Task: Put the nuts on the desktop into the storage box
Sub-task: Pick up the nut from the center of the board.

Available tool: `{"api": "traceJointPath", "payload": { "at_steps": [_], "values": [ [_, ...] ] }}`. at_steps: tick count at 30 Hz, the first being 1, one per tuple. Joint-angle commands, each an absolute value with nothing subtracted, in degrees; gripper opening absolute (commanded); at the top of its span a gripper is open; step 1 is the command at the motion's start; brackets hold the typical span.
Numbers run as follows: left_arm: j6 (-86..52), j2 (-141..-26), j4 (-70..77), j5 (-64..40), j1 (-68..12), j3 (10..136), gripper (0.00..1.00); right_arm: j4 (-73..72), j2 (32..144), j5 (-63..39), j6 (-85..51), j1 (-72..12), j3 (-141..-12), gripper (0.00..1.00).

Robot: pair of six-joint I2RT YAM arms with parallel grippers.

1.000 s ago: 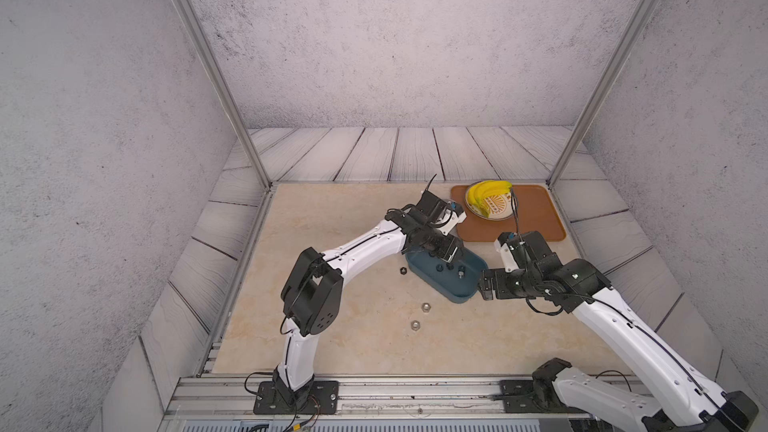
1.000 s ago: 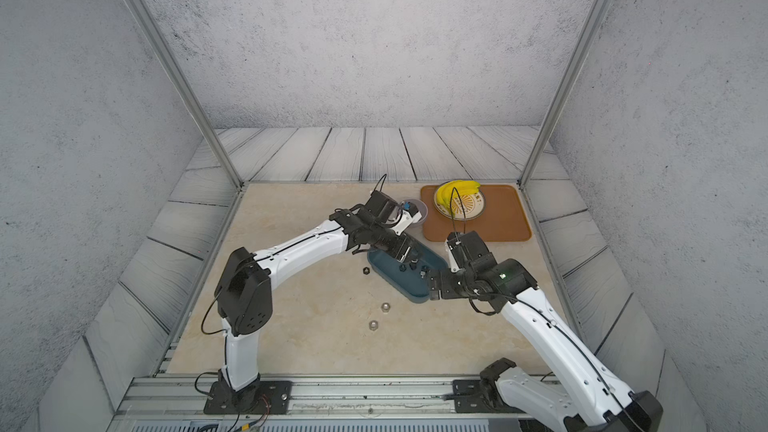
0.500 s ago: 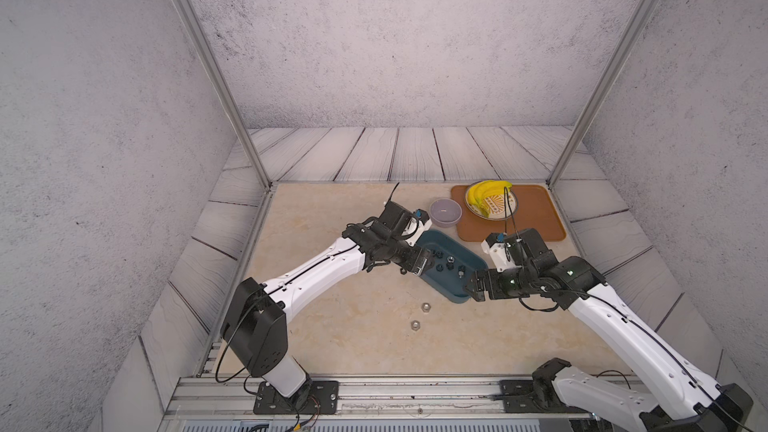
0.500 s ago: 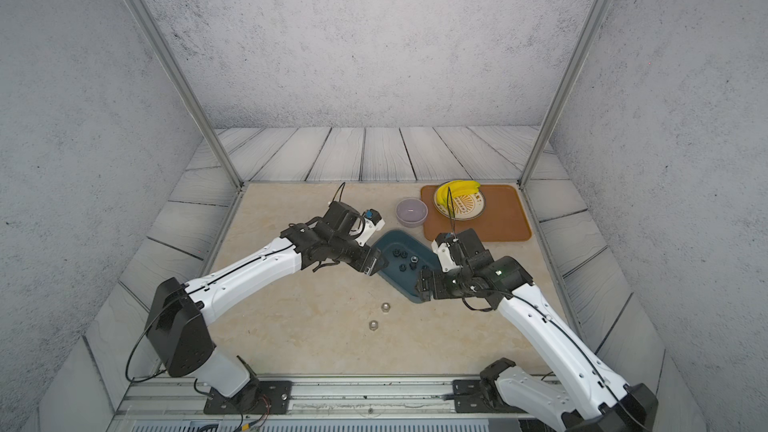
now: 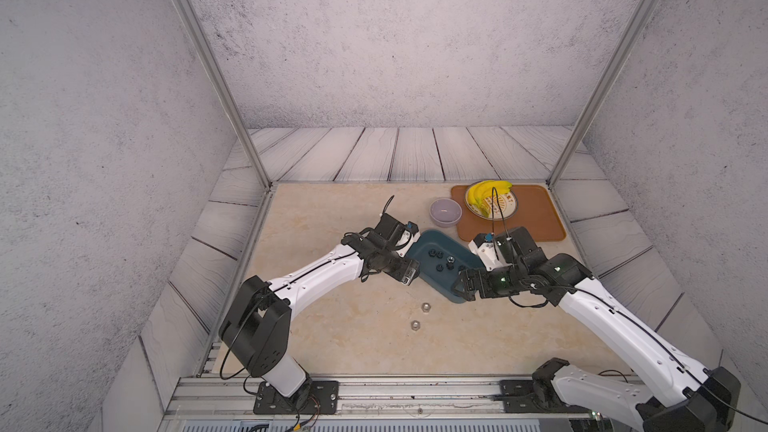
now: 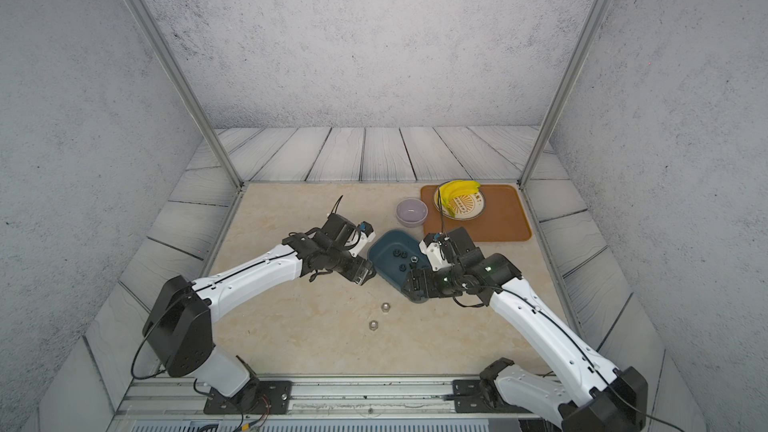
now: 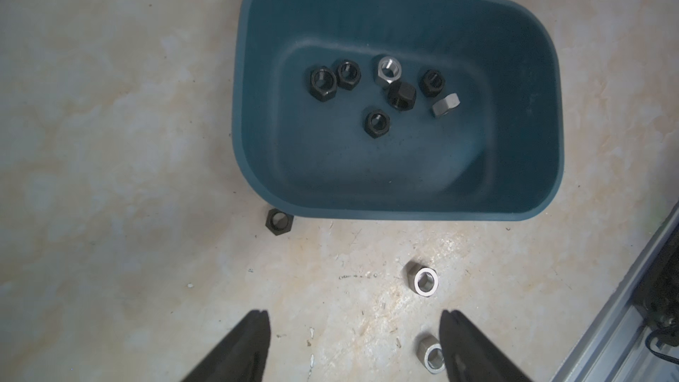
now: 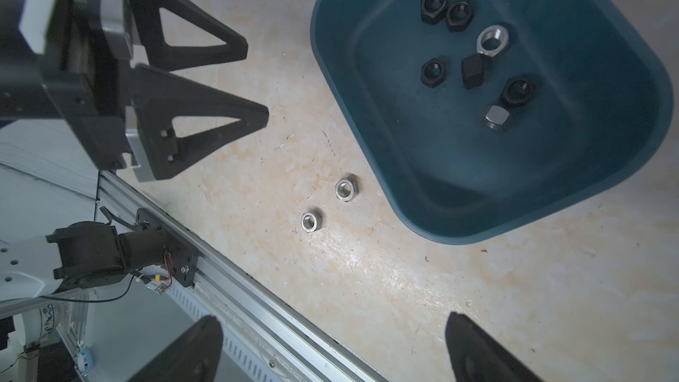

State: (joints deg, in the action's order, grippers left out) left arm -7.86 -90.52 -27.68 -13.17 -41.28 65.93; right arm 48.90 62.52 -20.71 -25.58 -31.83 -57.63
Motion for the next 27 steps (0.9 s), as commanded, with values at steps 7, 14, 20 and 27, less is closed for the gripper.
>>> {"api": "traceJointPath", "payload": {
  "at_steps": [7, 14, 20, 27],
  "values": [
    [-18.2, -86.3, -32.0, -7.1, -40.5, 61.9, 0.84, 45.5, 68.7, -14.1, -32.3, -41.2, -56.3, 0.99],
    [-29.1, -81.8, -34.9, -8.2, -38.6, 58.7, 0.99, 41.0, 73.2, -9.4, -35.9, -46.5, -55.2, 0.98],
    [-33.5, -77.6, -40.5, -5.1, -37.5, 57.2, 0.98, 39.0, 77.9, -5.1, -38.5, -49.6, -55.2, 0.92],
    [-39.5, -73.1, -43.7, -1.7, -36.8, 53.8, 0.98, 38.5, 84.6, 0.1, -36.4, -53.0, -57.3, 0.84]
  ]
}}
